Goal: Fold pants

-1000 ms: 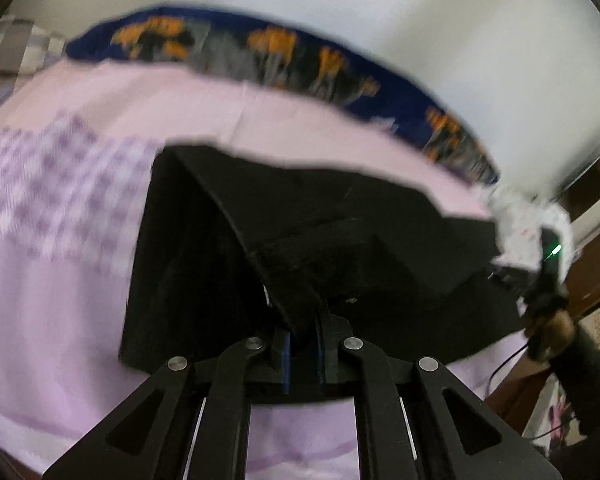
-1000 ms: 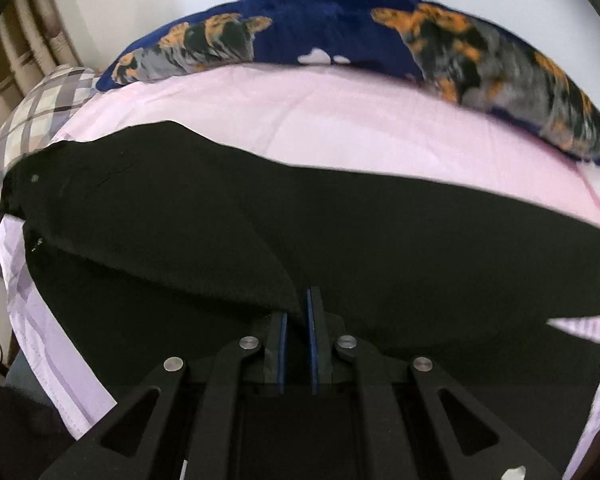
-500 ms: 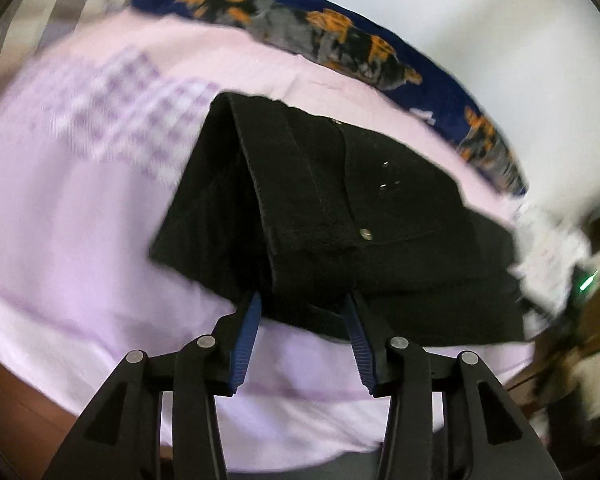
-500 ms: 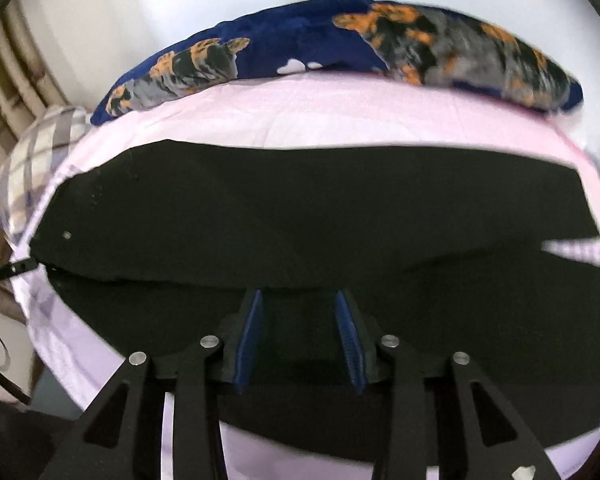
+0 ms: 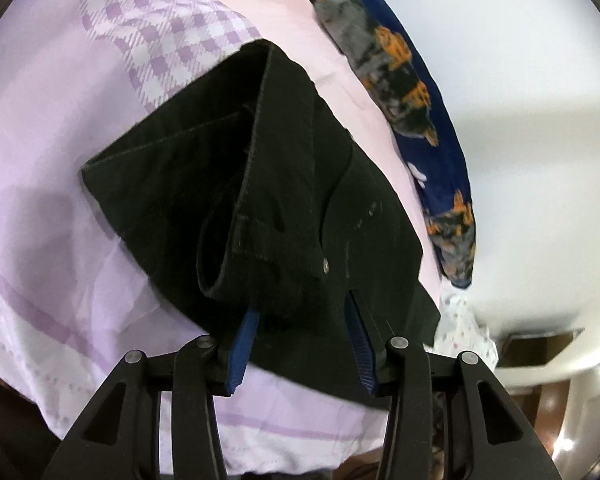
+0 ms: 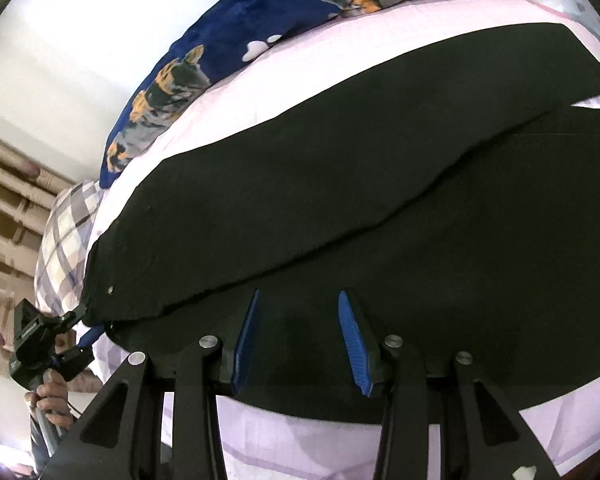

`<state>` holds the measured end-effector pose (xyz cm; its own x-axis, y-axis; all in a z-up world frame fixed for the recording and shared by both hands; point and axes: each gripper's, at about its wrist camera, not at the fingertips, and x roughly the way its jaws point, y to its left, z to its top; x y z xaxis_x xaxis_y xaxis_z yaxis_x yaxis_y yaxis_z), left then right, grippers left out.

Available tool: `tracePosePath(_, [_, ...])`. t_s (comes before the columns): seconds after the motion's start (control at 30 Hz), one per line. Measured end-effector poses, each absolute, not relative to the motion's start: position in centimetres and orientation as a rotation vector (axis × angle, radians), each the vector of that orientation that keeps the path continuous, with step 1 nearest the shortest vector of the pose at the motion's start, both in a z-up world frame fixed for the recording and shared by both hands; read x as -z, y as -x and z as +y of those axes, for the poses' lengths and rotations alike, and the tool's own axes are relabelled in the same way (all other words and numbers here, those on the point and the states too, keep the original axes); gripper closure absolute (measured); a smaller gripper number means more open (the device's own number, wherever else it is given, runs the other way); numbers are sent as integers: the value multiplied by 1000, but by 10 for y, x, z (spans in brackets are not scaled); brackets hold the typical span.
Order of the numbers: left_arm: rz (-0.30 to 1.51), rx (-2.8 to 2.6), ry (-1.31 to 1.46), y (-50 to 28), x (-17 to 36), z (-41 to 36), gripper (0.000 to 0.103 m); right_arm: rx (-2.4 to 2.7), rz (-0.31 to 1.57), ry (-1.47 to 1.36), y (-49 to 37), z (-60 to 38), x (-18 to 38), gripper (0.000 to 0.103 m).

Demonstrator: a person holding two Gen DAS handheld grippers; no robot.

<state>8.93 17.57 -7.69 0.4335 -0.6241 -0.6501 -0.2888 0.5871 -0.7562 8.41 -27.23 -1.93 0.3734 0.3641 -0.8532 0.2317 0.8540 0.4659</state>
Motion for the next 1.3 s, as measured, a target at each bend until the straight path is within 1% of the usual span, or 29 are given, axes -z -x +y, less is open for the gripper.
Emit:
tracePosePath(0.03, [1138, 250, 966, -90, 76, 176, 60, -85, 1202, -595, -85, -274, 22, 64])
tracePosePath(0.07, [1119, 236, 949, -91, 72, 175, 70, -77, 1199, -619, -86, -277, 25, 64])
tracePosePath(0.13, [1110, 213, 897, -93, 67, 175, 79, -66, 1190, -664, -88, -282, 31, 64])
tracePosePath(0.17, [1106, 203, 874, -94, 66, 176, 83, -57, 1187, -681, -89, -284, 34, 64])
tracePosePath(0.23, [1094, 186, 847, -95, 63, 179, 85, -49, 1171, -716, -93, -288, 38, 64])
tracePosePath(0.4, [1090, 190, 870, -100, 58, 187, 85, -19, 1116, -761, -105, -307, 42, 66])
tracePosePath(0.5, [1094, 186, 840, -105, 54, 186, 85, 21, 1076, -800, -115, -324, 46, 69])
tracePosePath(0.57, [1105, 181, 817, -107, 53, 184, 85, 56, 1048, -812, -121, -337, 47, 69])
tracePosePath(0.67, [1121, 174, 792, -109, 55, 183, 85, 104, 1014, -834, -130, -359, 50, 78])
tracePosePath(0.73, [1130, 167, 766, -109, 57, 182, 85, 152, 1015, -809, -135, -372, 50, 90])
tracePosePath(0.8, [1140, 165, 735, -110, 59, 180, 85, 189, 1018, -770, -137, -381, 48, 92])
tracePosePath(0.83, [1144, 165, 720, -111, 60, 178, 85, 203, 1017, -752, -137, -384, 47, 95])
tracePosePath(0.93, [1170, 164, 652, -115, 62, 172, 85, 222, 1014, -685, -131, -385, 37, 98])
tracePosePath(1.03, [1175, 194, 529, -121, 56, 167, 86, 243, 985, -514, -120, -364, 8, 98])
tracePosePath(1.1, [1169, 222, 443, -124, 51, 165, 86, 245, 970, -449, -109, -353, -8, 98])
tracePosePath(1.17, [1161, 258, 357, -127, 46, 164, 85, 244, 964, -421, -93, -344, -20, 98])
tracePosePath(1.3, [1171, 309, 259, -130, 48, 167, 85, 247, 986, -408, -60, -332, -28, 98])
